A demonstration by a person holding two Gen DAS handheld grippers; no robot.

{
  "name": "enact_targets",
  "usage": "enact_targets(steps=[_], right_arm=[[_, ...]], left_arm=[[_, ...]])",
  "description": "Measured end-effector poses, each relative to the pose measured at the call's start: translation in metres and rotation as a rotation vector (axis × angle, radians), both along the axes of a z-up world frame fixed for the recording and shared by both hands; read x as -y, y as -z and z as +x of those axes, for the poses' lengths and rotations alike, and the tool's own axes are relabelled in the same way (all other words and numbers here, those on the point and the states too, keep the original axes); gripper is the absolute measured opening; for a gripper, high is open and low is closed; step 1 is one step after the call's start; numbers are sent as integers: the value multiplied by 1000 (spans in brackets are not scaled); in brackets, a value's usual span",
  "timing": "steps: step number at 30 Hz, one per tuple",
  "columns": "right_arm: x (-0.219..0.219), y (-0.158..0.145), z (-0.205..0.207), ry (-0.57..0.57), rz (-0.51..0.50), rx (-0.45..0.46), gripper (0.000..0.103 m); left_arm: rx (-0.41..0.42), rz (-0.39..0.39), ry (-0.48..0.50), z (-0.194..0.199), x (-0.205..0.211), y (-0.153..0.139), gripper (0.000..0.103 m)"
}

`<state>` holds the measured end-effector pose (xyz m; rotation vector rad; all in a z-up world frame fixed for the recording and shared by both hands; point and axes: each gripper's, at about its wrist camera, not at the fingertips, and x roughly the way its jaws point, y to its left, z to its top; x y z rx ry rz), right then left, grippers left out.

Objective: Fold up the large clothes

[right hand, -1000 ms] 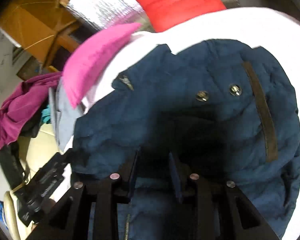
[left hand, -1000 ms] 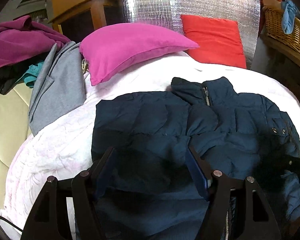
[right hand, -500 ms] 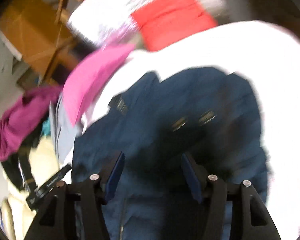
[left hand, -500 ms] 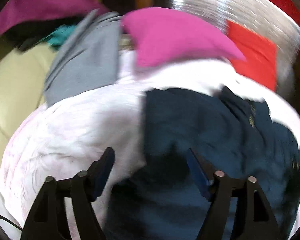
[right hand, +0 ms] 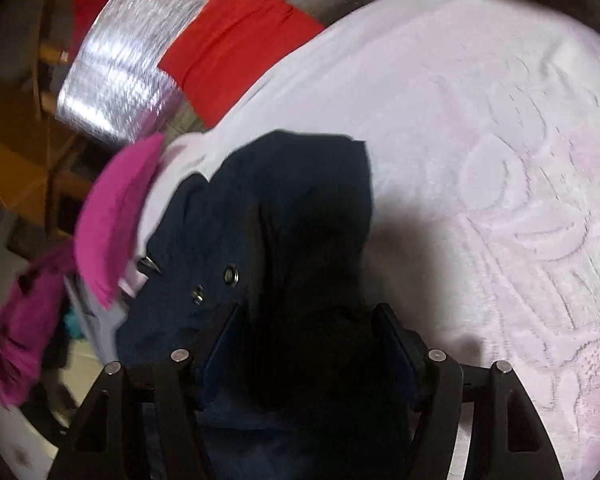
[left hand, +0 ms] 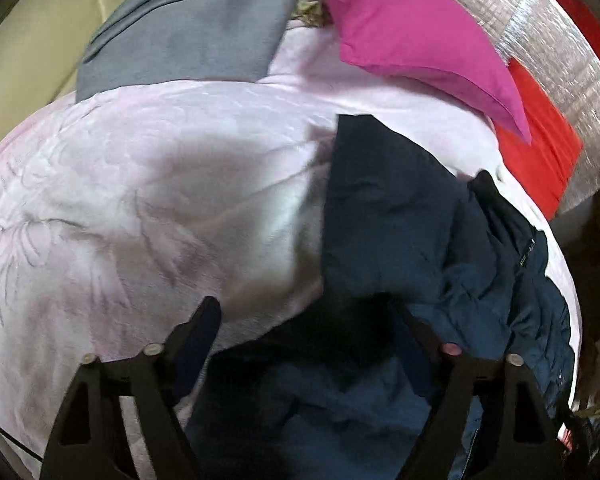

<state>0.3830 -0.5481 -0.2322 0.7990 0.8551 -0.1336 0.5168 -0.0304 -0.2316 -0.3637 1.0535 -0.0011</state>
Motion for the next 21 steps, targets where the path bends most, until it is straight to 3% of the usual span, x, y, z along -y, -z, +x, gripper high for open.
enact_targets(steps=[2, 3, 5, 8, 13, 18, 20, 21], right_arm=[[-5, -5, -1, 2, -51, -2, 42], [-10, -12, -2, 2, -84, 14, 38], [-17, -33, -10, 10, -154, 85, 31], [-29, -51, -11, 30, -240, 145, 30], [-17, -9, 12, 38, -225, -28, 30], [-15, -26, 8, 60, -201, 1, 38], [-15, -39, 0, 100, -232, 23, 62], [-16, -48, -5, 128, -255, 51, 64]], left_arm=[[7, 12, 18, 2, 7, -1, 65], [12, 0, 31, 2, 7, -2, 53], [14, 7, 34, 4, 9, -4, 53], [-4, 31, 33, 6, 7, -1, 55], [-6, 119, 70, 6, 14, 1, 63], [20, 168, 46, -5, 8, -17, 63], [66, 233, 31, -13, 10, -30, 62], [102, 267, 25, -18, 13, -39, 62]])
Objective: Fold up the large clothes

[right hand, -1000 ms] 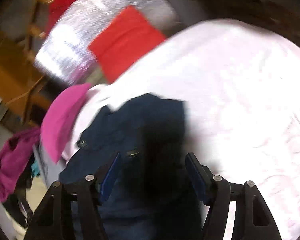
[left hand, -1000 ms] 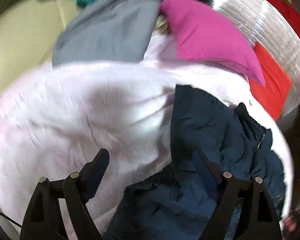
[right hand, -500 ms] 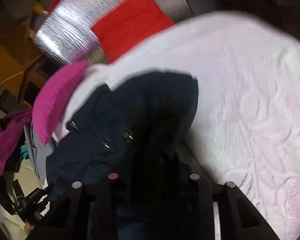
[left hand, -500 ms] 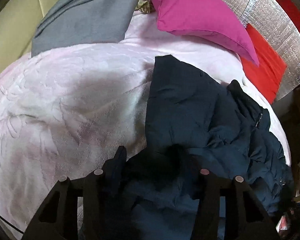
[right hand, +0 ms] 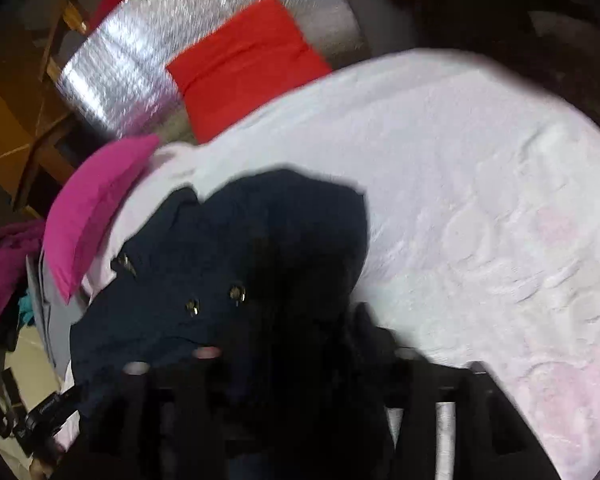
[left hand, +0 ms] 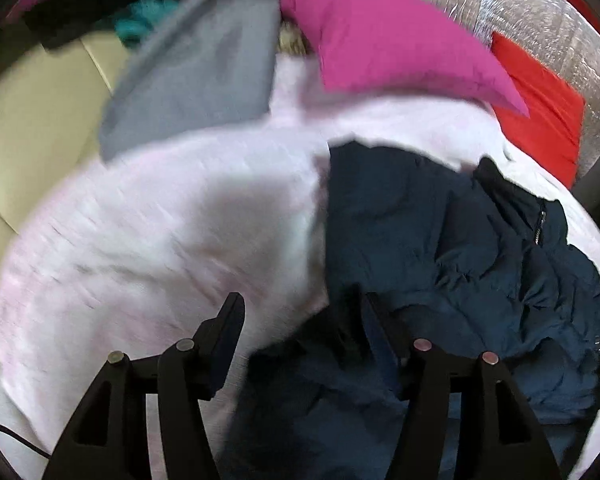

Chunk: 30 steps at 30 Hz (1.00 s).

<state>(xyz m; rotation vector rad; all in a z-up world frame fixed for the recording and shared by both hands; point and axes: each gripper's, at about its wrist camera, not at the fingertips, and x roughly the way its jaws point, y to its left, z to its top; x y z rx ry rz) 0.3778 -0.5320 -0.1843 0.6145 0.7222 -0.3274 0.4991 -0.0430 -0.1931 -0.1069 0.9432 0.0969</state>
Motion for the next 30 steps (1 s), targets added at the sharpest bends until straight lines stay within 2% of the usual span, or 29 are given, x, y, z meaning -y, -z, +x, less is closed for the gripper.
enact_targets(steps=[3, 4, 7, 10, 13, 15, 16, 18, 20, 22, 25, 27, 30], right_arm=[[-8, -20, -21, 2, -33, 108, 64], [-14, -24, -22, -22, -27, 140, 64], [-39, -27, -17, -142, 19, 171, 54], [-73, -15, 4, -266, 63, 142, 45], [-93, -3, 15, -325, 61, 109, 43], [-99, 8, 18, -350, 78, 71, 43], [-101, 15, 23, -351, 95, 41, 43], [-101, 43, 33, -353, 143, -63, 42], [-98, 52, 33, -352, 165, -67, 39], [-98, 45, 35, -358, 155, -69, 39], [-101, 28, 30, -384, 173, 24, 41], [-106, 23, 29, -401, 184, 48, 41], [-119, 34, 38, -424, 166, -13, 41]], left_arm=[[130, 59, 37, -18, 13, -25, 63], [156, 60, 57, -22, 17, -30, 64], [200, 20, 158, -31, 39, -34, 64], [199, 32, 224, -35, 62, -29, 64], [161, 80, 266, -34, 84, -17, 64], [110, 103, 283, -27, 90, -3, 64], [50, 133, 284, -20, 92, 10, 64], [-18, 149, 285, -13, 95, 28, 65], [-13, 158, 293, -13, 95, 28, 66], [-9, 163, 299, -14, 95, 23, 66], [13, 126, 306, -17, 92, 11, 66], [44, 100, 325, -22, 96, 3, 66], [38, 132, 359, -25, 108, 9, 66]])
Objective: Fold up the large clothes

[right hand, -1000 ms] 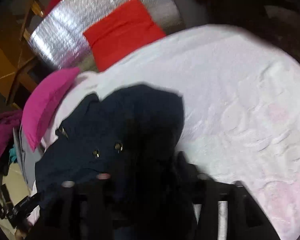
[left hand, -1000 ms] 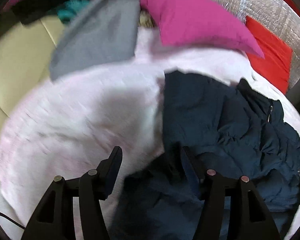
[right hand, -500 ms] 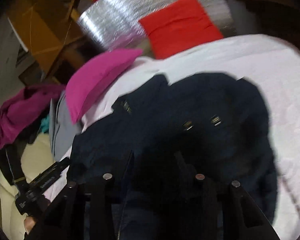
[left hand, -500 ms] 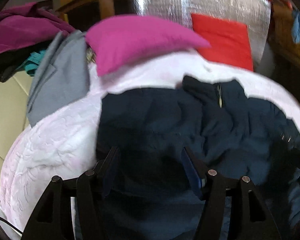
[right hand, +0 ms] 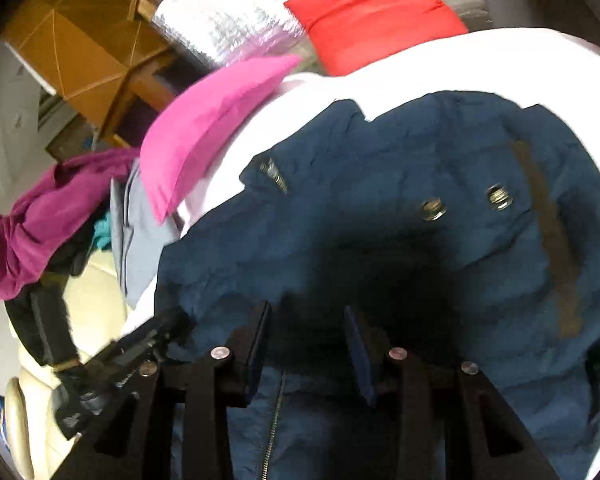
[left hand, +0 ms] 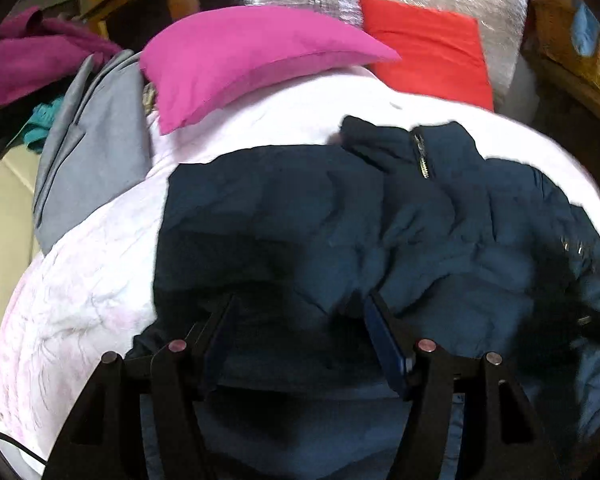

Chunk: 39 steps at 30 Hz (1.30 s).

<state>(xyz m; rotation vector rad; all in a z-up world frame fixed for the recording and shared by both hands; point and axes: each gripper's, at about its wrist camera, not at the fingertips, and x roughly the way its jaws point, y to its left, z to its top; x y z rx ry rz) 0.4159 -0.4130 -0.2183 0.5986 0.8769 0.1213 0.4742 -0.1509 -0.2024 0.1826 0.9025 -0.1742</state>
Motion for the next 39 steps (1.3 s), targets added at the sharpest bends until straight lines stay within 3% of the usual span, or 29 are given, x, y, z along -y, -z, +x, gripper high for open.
enact_targets(steps=[2, 5, 9, 18, 25, 31, 36, 39], right_arm=[[-3, 16, 5, -4, -29, -56, 41], [-3, 12, 2, -20, -24, -64, 41], [9, -3, -13, -11, 12, -36, 58], [70, -42, -83, 119, -15, 44, 66], [91, -51, -135, 165, -1, 64, 69], [93, -38, -186, 147, 29, 47, 69], [97, -18, -218, 136, 88, 11, 69], [99, -9, -228, 128, 125, -3, 69]], left_arm=[[-27, 50, 4, 1, 6, 15, 66], [-15, 101, 17, -2, 11, 16, 67], [-29, 54, 4, -7, 2, 7, 67], [38, 30, -42, -43, -27, -27, 67], [49, 15, -70, -86, -52, -36, 72], [7, 50, -125, -127, -94, -22, 72], [-38, -2, -200, -162, -139, -14, 72], [-80, 9, -231, -178, -156, 0, 72]])
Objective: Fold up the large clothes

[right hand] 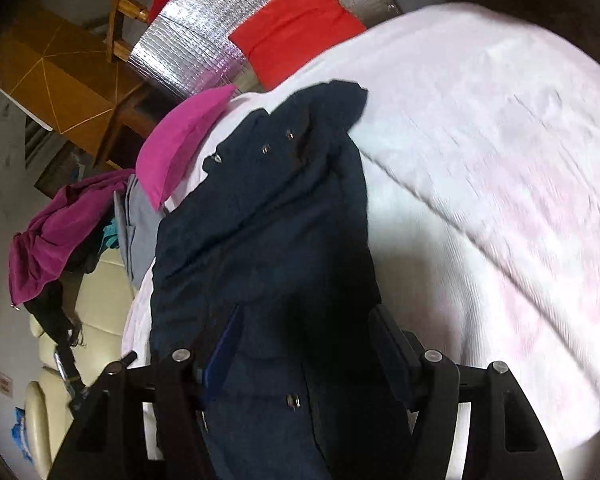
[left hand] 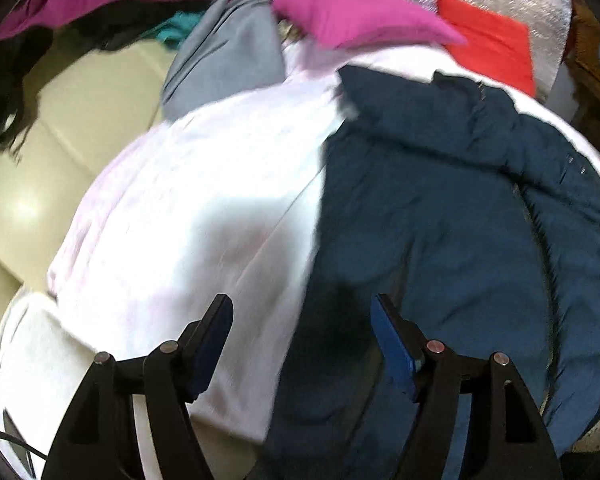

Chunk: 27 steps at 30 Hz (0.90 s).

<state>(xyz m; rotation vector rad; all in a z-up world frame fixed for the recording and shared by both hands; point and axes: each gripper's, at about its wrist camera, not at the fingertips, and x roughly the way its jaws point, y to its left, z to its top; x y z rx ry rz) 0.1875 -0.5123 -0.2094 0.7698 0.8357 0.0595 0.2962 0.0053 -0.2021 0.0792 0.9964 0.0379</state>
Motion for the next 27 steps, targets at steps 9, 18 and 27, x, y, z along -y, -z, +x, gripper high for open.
enact_targets(steps=[9, 18, 27], right_arm=[[-3, 19, -10, -16, 50, -52, 69], [-2, 39, -19, -40, 41, -123, 69], [-21, 55, -16, -145, 109, -118, 70]], left_arm=[[-44, 20, -29, -22, -8, 14, 72], [-208, -127, 0, -11, -15, 42, 73], [-183, -229, 58, -13, -15, 40, 42]])
